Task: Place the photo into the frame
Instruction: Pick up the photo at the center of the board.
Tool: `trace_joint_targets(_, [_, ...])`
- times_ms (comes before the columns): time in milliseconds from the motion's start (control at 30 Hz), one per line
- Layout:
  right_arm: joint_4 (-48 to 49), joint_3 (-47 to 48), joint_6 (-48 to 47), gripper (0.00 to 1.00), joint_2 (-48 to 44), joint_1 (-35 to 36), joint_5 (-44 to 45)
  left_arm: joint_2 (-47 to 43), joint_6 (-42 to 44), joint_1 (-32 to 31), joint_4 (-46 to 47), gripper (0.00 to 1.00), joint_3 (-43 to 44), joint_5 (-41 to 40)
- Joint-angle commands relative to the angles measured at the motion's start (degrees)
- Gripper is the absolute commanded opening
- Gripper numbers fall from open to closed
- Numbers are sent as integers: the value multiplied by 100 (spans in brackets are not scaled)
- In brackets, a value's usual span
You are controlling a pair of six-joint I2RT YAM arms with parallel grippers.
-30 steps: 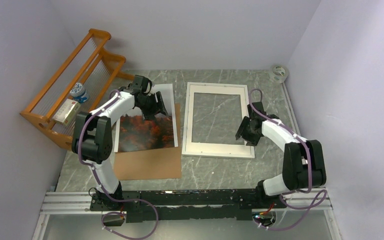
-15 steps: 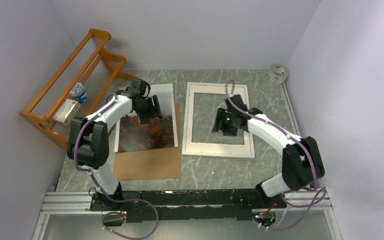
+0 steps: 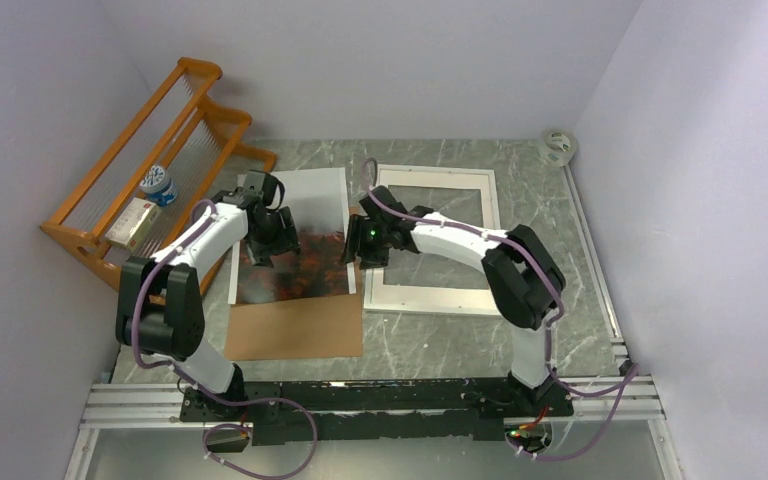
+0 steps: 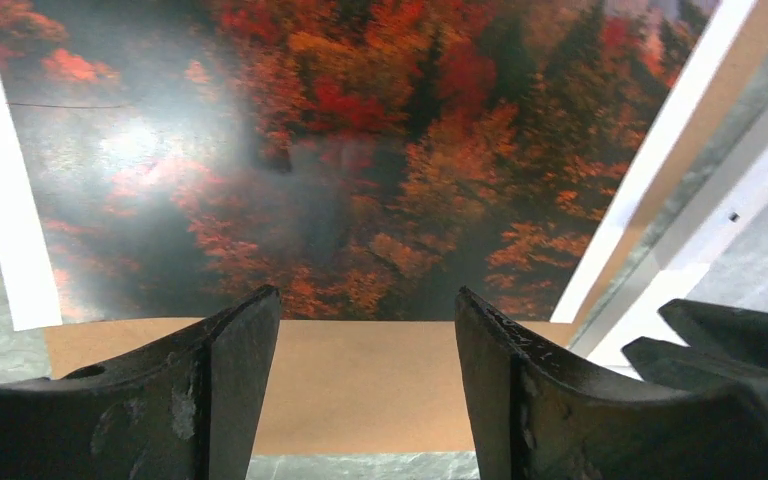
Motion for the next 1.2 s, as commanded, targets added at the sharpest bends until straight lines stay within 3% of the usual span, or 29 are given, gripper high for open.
trace_joint_targets(0, [-46,432,546,55,323,174,-34,281,-47,199,-97,69,130,-303])
trace_joint_targets(333, [-739,723,752,56,878,234,297,959,-17,263,-13,63,144,-466])
trace_joint_targets(800, [-226,382,1019,53,1110,338,-149,1621,-47,256,-179,44,-256,-144])
trace_joint_targets(1167, [1942,-606,1403,82,554,329,-1048,1644,-81,254,-119,41,-444,235])
